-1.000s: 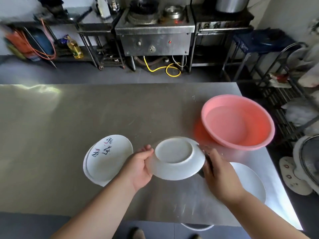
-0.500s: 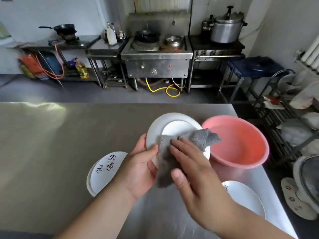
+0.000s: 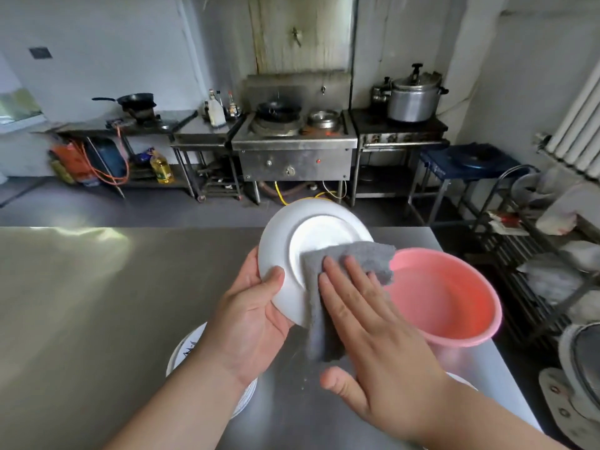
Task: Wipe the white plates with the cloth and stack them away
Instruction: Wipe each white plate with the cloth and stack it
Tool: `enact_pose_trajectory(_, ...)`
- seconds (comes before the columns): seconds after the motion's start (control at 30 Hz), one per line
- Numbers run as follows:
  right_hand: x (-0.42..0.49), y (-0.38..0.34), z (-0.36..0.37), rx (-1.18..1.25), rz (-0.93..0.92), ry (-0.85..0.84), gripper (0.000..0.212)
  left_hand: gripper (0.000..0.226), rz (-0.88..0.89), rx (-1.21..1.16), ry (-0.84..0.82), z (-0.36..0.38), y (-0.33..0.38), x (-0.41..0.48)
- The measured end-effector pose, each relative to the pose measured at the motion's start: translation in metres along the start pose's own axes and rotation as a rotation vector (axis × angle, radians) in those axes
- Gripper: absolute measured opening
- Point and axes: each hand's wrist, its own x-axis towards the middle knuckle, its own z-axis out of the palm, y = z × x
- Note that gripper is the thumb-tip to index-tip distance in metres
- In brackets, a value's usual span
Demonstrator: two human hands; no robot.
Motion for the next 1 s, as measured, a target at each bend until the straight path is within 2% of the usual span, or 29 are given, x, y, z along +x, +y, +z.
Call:
enact_pose_trajectory(0.1, 0.005, -0.009, -0.001, 0.015, -0.121, -0.001, 0.092, 0.048, -0.020, -0.015, -0.016, 0.006, -0.004, -0.004)
enact_pose_trajectory(0.2, 0.028, 0.004, -0.017, -0.019, -0.153, 0.012, 0.087, 0.043, -0.018, 0.011, -0.046, 0.012, -0.001, -0.007)
enact_pose_trajectory(0.37, 0.047, 0.026, -0.043, -0.051, 0.044, 0.100, 0.088, 0.052, 0.022, 0.094, -0.074, 0.018, 0.018, -0.008)
enact_pose_trajectory(0.43, 0.037, 0.019, -0.040, -0.069, 0.057, 0.121, 0.090, 0.053, 0.052, 0.074, -0.081, 0.021, 0.023, -0.007)
enact_pose_trajectory(0.57, 0.023, -0.006, -0.031, -0.083, -0.119, 0.098, 0.089, 0.050, 0.048, 0.045, -0.108, 0.034, 0.021, -0.006)
enact_pose_trajectory(0.7, 0.061, 0.001, -0.064, -0.016, -0.226, 0.176, 0.077, 0.066, 0.008, 0.159, -0.107, 0.044, 0.017, -0.009)
enact_pose_trajectory(0.83, 0.093, 0.015, -0.089, -0.070, -0.123, 0.303, 0.059, 0.050, 0.087, 0.255, -0.154, 0.048, 0.032, -0.013)
enact_pose_trajectory(0.93, 0.088, 0.020, -0.084, 0.035, 0.012, 0.385, 0.050, 0.052, 0.102, 0.238, -0.139, 0.046, 0.046, -0.015)
enact_pose_trajectory(1.0, 0.081, 0.014, -0.079, 0.059, -0.035, 0.378, 0.051, 0.052, 0.085, 0.244, -0.129, 0.044, 0.048, -0.017)
